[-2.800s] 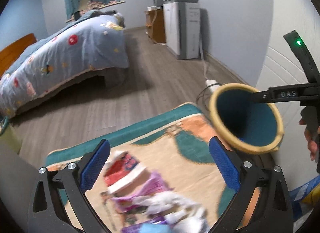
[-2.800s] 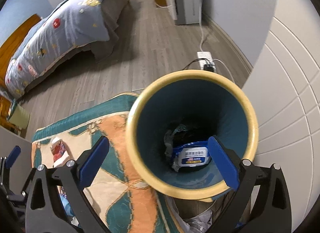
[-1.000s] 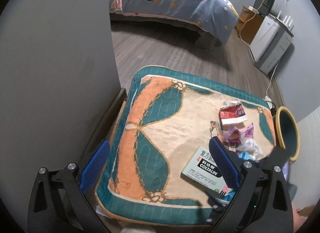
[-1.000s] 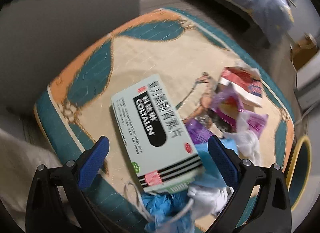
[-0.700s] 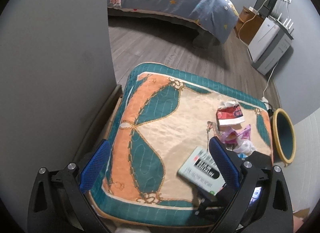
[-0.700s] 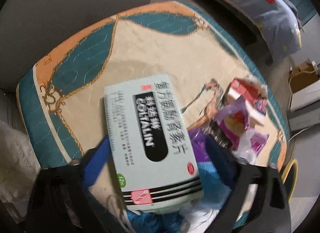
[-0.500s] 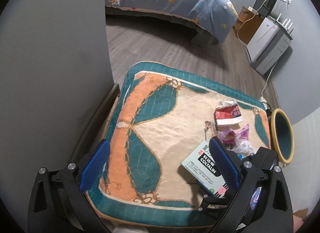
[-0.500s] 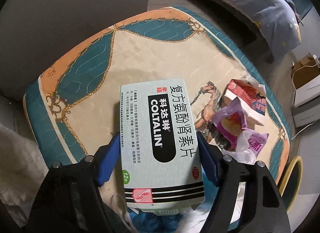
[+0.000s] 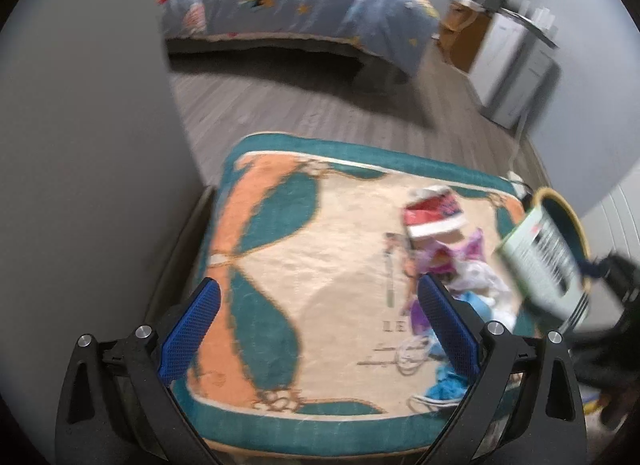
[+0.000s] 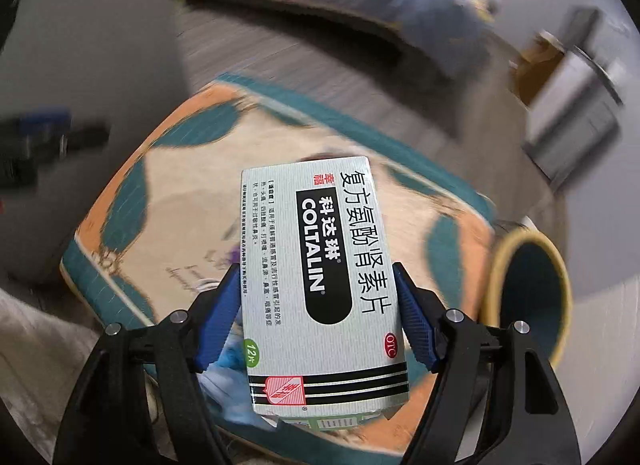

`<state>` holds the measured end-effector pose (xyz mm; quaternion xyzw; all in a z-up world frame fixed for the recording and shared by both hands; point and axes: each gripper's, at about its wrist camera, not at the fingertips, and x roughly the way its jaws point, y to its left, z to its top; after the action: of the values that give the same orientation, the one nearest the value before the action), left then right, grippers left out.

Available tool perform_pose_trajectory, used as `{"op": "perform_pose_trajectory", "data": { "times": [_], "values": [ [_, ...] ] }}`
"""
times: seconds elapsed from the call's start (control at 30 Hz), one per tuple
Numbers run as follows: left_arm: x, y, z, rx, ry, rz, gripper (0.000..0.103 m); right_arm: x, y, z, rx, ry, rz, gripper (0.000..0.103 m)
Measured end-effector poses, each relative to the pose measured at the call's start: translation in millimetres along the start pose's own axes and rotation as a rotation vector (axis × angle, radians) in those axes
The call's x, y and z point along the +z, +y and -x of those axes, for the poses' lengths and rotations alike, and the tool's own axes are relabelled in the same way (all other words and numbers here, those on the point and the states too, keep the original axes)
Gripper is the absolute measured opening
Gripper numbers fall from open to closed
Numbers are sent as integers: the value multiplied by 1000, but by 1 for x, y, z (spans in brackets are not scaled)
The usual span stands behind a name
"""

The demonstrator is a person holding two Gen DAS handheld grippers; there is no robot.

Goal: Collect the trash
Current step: 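Grasp the white COLTALIN medicine box with the right tool, then hold the medicine box in the right tool while the left tool grasps a blue face mask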

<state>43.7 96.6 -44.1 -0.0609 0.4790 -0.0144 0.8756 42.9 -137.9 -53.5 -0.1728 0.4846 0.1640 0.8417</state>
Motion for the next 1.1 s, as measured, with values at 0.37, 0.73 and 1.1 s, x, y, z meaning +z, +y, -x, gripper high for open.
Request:
{"op": "perform_pose_trajectory", "data": {
  "times": [0.37, 0.73, 1.1],
  "values": [
    [-75, -119, -19, -134, -24, -271, 98, -36, -80, 17, -45, -14, -298, 72],
    [-124, -143, -46, -228, 128, -270, 93, -50, -88, 14, -20, 4, -326, 72],
    [-127, -144, -58, -211, 195, -332, 35, -49, -91, 16, -10, -14, -327, 72]
  ]
}}
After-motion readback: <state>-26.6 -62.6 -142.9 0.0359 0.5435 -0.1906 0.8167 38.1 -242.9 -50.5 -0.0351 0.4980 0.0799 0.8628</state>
